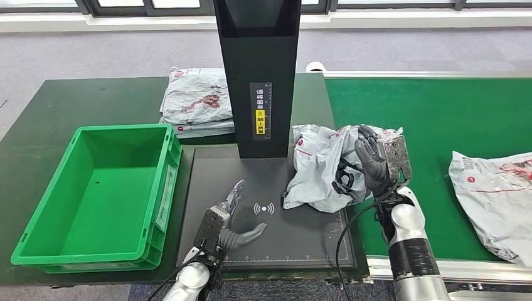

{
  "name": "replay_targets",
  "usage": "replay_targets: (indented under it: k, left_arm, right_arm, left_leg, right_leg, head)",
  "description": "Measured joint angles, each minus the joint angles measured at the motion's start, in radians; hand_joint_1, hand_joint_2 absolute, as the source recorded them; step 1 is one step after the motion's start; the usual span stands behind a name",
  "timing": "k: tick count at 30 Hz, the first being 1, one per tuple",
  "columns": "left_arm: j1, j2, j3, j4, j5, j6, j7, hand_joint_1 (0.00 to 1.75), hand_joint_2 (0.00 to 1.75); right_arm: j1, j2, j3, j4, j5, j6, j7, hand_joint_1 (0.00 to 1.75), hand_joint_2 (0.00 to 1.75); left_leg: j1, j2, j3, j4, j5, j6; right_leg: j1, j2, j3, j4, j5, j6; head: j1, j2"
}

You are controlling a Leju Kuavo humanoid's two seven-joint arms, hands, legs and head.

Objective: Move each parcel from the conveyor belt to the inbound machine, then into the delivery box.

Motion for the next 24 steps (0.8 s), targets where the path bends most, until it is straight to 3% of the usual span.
replay_targets:
  k: [15,20,24]
  left_arm:
    - [0.001,-0.001,0.0,-0.005,-0.015,-0.005,-0.001,0.0,1.75]
    - [0.001,-0.002,0.0,-0.006,-0.018,-0.006,-0.001,0.0,1.75]
    - [0.001,-0.002,0.0,-0.01,-0.019,-0.007,-0.002,0.0,1.75]
  right_arm:
    - [-0.012,0.0,0.019,-0.132,-0.109,0.03,0.018,1.75,1.75]
    - [-0.052,0.0,0.069,-0.145,-0.114,0.027,0.035,1.75,1.75]
    - [-0.142,0.001,0.141,-0.127,-0.129,0.014,0.07,1.75,1.75]
  left_leg:
    - [-0.002,-0.002,-0.001,0.0,0.001,0.001]
    - [-0.002,-0.002,-0.001,0.0,0.002,0.002]
    - [-0.003,-0.002,-0.002,0.0,0.003,0.002]
  right_leg:
    - [-0.002,-0.002,0.0,0.0,0.0,0.0]
    - [-0.002,-0.003,0.0,0.0,0.0,0.001]
    - [-0.002,-0.002,0.0,0.0,0.001,0.001]
  head:
    - [0.0,0.0]
    - [0.0,0.0]
    - [0.0,0.0]
